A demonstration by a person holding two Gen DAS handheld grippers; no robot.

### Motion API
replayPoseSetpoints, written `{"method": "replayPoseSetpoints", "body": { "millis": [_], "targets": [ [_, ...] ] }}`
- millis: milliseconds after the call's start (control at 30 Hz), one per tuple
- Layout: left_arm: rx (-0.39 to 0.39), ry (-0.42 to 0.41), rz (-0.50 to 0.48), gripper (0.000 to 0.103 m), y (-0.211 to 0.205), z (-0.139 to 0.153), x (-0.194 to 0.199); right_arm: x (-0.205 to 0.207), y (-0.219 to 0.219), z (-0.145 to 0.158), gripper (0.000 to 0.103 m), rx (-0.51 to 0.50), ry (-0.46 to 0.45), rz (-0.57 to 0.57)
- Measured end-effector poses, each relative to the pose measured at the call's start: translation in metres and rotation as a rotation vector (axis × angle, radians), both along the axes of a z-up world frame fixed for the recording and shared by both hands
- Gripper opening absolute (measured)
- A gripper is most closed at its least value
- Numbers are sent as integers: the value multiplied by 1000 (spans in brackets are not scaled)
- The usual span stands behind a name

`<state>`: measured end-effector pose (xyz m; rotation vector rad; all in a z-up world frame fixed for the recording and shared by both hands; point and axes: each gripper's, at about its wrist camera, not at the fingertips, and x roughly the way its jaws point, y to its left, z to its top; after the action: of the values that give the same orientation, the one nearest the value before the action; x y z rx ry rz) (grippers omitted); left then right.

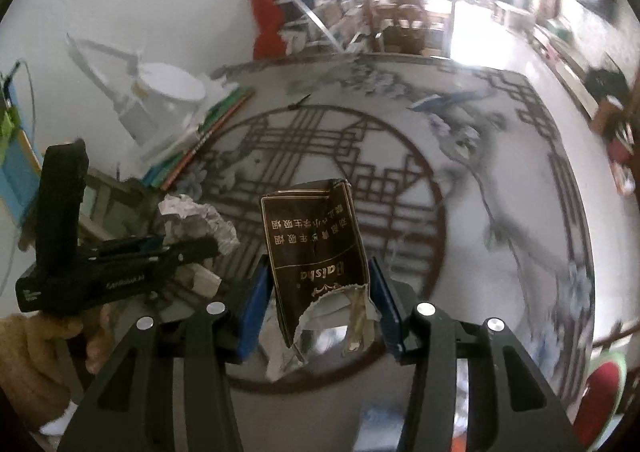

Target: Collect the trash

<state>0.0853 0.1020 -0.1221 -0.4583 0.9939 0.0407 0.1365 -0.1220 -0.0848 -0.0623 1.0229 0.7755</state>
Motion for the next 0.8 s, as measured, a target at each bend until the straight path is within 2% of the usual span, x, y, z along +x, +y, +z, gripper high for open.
{"method": "replayPoseSetpoints", "body": {
  "millis": [333, 800],
  "targets": [
    [-11, -64, -76, 44, -41, 28, -12, -28, -64, 15, 47, 92, 7, -245],
    [-21, -68, -152, 45, -85, 34, -30, -49, -111, 10, 47, 99, 17, -334]
  ]
}}
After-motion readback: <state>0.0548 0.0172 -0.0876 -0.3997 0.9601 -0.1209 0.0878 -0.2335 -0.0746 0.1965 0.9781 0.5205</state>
